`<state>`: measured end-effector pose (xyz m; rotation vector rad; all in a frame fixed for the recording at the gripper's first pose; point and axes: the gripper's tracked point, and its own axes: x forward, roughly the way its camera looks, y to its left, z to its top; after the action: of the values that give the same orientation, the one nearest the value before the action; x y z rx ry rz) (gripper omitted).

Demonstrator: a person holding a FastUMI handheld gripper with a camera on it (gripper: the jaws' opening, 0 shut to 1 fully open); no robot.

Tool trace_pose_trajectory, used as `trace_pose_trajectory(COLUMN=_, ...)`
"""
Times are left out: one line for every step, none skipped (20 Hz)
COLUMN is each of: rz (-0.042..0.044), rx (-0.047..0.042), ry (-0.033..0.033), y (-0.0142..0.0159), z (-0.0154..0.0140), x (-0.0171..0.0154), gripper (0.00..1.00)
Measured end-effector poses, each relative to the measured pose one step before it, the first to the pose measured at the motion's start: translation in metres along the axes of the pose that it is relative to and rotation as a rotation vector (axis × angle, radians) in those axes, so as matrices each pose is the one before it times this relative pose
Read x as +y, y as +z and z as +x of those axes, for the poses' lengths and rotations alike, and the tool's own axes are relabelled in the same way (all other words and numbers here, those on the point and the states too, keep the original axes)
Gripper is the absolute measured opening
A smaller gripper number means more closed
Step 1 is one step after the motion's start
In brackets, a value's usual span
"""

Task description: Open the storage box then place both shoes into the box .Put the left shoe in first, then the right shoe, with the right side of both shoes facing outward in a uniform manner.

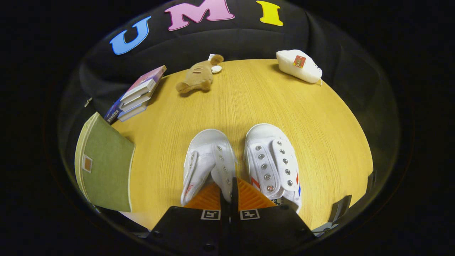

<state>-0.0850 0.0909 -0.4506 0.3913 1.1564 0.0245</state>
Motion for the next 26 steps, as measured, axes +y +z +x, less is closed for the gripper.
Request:
trace_pose_trajectory(rz=0.00791, rx=-0.01064, ry=0.01333, y=0.00491, z=-0.0073, x=0.00436, gripper=0.05)
trace_pose_trajectory(rz=0.01158, rx=-0.01136, ry=0.01236, y=0.00576, z=-0.00751, x=0.00532, gripper=0.05)
trace_pose_trajectory(rz=0.01327, rx=-0.01452, ry=0.01788, y=0.00825, z=-0.00932, x=0.00765, gripper=0.05)
trace_pose_trajectory(rz=0.00431, rx=-0.01486, ry=0.02032, y=0.00949, z=-0.00957, x=0.00994, gripper=0.05)
trace_pose_trajectory(rz=-0.00375, rx=-0.01782, ry=0.02555, y=0.01121, z=-0.01257, x=0.01376, gripper=0.05)
trace_pose_trajectory(rz=-0.00431, rx=-0.01351, ry=0.02345, y=0.0106, z=-0.01105, x=0.01487, gripper=0.05)
trace_pose_trajectory(rz=-0.00083, rx=-0.00936, ry=0.02568, y=0.01138, z=-0.0101, x=0.01683, gripper=0.05)
trace_pose_trajectory(rz=0.00578, rx=-0.00642, ry=0.02751, y=0.00981, z=-0.0087, x=0.01995, gripper=0.05)
trace_pose_trajectory(rz=0.00832, rx=-0.0017, ry=0.02894, y=0.00915, z=-0.0072, x=0.0212, gripper=0.05)
trace_pose_trajectory(rz=0.00841, rx=0.00176, ry=0.02808, y=0.00714, z=-0.0053, x=0.02233, gripper=0.05)
trace_pose_trajectory(rz=0.00614, rx=0.00488, ry=0.02961, y=0.00537, z=-0.00319, x=0.02286, gripper=0.05)
trace_pose_trajectory(rz=0.00433, rx=0.01043, ry=0.02879, y=0.00284, z=-0.00048, x=0.02427, gripper=0.05)
trace_pose_trajectory(rz=0.0089, rx=0.0144, ry=0.02228, y=0.00043, z=-0.00016, x=0.02165, gripper=0.05)
trace_pose_trajectory(rz=0.00965, rx=0.01279, ry=0.01862, y=-0.00152, z=0.00172, x=0.02215, gripper=0.05)
trace_pose_trajectory(rz=0.00452, rx=0.01801, ry=0.016, y=-0.002, z=0.00402, x=0.01994, gripper=0.05)
trace_pose_trajectory(rz=0.00167, rx=0.0139, ry=0.01185, y=-0.00328, z=0.00683, x=0.01835, gripper=0.05)
trace_pose_trajectory(rz=0.00453, rx=0.01679, ry=0.00498, y=-0.00456, z=0.00744, x=0.0156, gripper=0.05)
trace_pose_trajectory(rz=0.00273, rx=0.02531, ry=-0.00004, y=-0.00732, z=0.00891, x=0.01473, gripper=0.05)
trace_pose_trajectory(rz=0.00478, rx=0.01564, ry=-0.00123, y=-0.00622, z=0.0088, x=0.01349, gripper=0.05)
trace_pose_trajectory(rz=-0.00956, rx=0.01016, ry=0.00027, y=-0.00416, z=0.01205, x=0.01286, gripper=0.05)
trace_pose_trajectory(rz=-0.01552, rx=0.00589, ry=-0.00517, y=-0.00401, z=0.01131, x=0.00983, gripper=0.05)
trace_pose_trajectory(rz=-0.00916, rx=0.01118, ry=-0.01476, y=-0.00748, z=0.01024, x=0.00737, gripper=0.05)
trace_pose_trajectory(rz=-0.00558, rx=0.02173, ry=-0.01759, y=-0.00853, z=0.01122, x=0.00514, gripper=0.05)
trace_pose_trajectory(rz=0.00704, rx=0.02308, ry=-0.01622, y=-0.00911, z=0.00987, x=0.00516, gripper=0.05)
trace_pose_trajectory(rz=0.01025, rx=0.02334, ry=-0.01145, y=-0.00732, z=0.01078, x=0.00487, gripper=0.05)
trace_pose_trajectory(rz=0.01207, rx=0.00954, ry=-0.00882, y=-0.00404, z=0.00991, x=0.00452, gripper=0.05)
